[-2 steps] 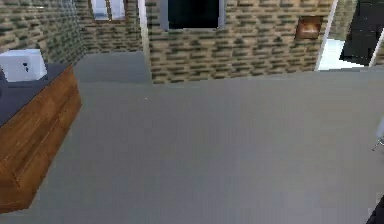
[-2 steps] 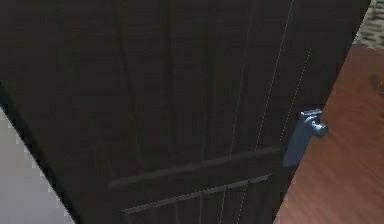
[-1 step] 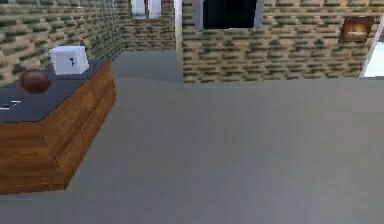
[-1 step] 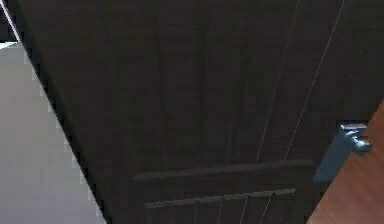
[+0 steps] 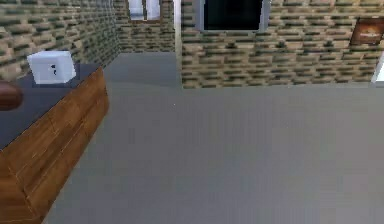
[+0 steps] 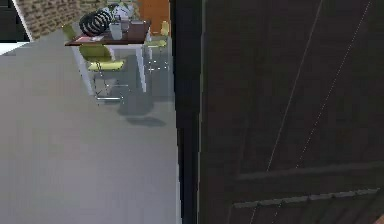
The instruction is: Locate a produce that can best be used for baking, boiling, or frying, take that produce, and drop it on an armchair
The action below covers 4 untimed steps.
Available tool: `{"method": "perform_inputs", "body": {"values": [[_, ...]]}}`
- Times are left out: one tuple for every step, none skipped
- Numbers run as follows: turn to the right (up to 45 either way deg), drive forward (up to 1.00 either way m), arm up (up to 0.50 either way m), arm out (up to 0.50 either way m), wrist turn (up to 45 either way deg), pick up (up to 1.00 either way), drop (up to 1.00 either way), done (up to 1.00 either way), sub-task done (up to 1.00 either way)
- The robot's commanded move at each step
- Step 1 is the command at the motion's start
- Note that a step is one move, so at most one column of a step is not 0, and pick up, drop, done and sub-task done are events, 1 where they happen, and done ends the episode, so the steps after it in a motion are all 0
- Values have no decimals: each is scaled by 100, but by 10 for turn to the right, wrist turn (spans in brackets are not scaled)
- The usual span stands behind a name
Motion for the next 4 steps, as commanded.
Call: {"method": "perform_inputs", "body": {"values": [[450, 0, 0, 0, 0, 0, 0, 0, 0], [0, 35, 0, 0, 0, 0, 0, 0, 0], [60, 0, 0, 0, 0, 0, 0, 0, 0], [0, 100, 0, 0, 0, 0, 0, 0, 0]]}}
